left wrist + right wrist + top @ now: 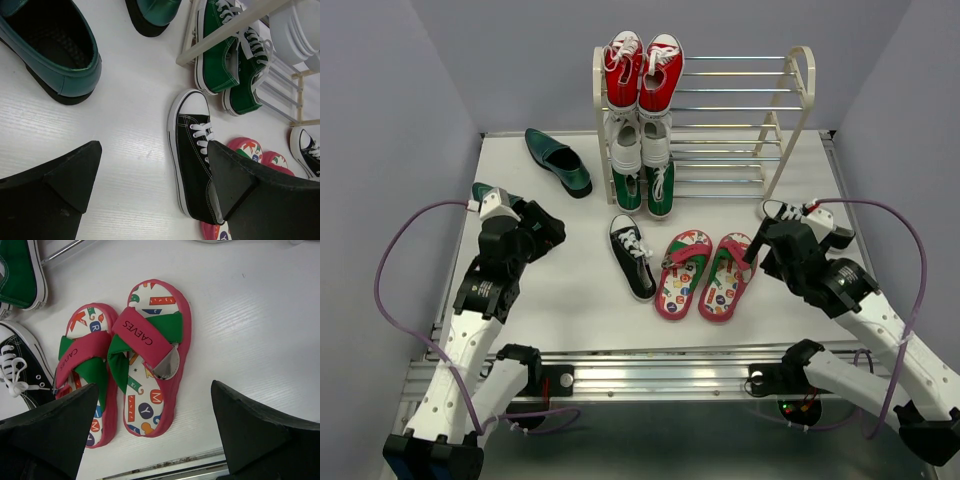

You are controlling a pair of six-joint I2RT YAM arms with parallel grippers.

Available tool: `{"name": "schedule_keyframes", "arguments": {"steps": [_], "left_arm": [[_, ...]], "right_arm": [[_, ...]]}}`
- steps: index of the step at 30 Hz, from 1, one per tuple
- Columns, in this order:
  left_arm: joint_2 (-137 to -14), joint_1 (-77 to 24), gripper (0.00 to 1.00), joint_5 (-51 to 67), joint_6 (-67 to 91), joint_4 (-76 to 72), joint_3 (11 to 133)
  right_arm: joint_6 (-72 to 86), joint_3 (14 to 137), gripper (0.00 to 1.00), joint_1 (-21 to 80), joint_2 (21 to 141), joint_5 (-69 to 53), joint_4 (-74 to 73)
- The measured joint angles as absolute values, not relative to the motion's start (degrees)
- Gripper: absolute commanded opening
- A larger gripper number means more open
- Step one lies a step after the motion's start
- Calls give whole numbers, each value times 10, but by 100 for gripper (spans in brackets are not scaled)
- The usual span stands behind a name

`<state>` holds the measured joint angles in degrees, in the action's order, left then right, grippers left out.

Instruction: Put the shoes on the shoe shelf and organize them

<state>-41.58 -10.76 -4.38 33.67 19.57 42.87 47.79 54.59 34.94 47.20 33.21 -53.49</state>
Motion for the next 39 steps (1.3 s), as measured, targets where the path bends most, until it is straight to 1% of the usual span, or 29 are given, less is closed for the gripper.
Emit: {"name": "schedule_keyframes", "arguments": {"steps": [5,10,12,18,23,28,32,39], "left_arm": [[-417,-108,99,-32,337,198,429],[-425,-108,99,-10,339,191,429],[-434,-108,99,1,339,186,427],[-453,-108,99,36,340,170,410],[-448,-118,99,83,354,144,374],[-457,-210,99,105,390,101,329],[-517,-304,99,94,424,67,326],[-618,-361,99,60,458,47,342]], "right_arm": [[491,546,100,349,471,313,-540],[514,527,100,349,464,268,-565],[517,510,100,349,476,244,-567],[516,435,100,349,568,159,-523],[514,427,100,349,575,145,-509],[514,433,100,349,573,154,-504],[514,433,100,349,573,154,-499],[514,433,100,349,567,158,-492]]}}
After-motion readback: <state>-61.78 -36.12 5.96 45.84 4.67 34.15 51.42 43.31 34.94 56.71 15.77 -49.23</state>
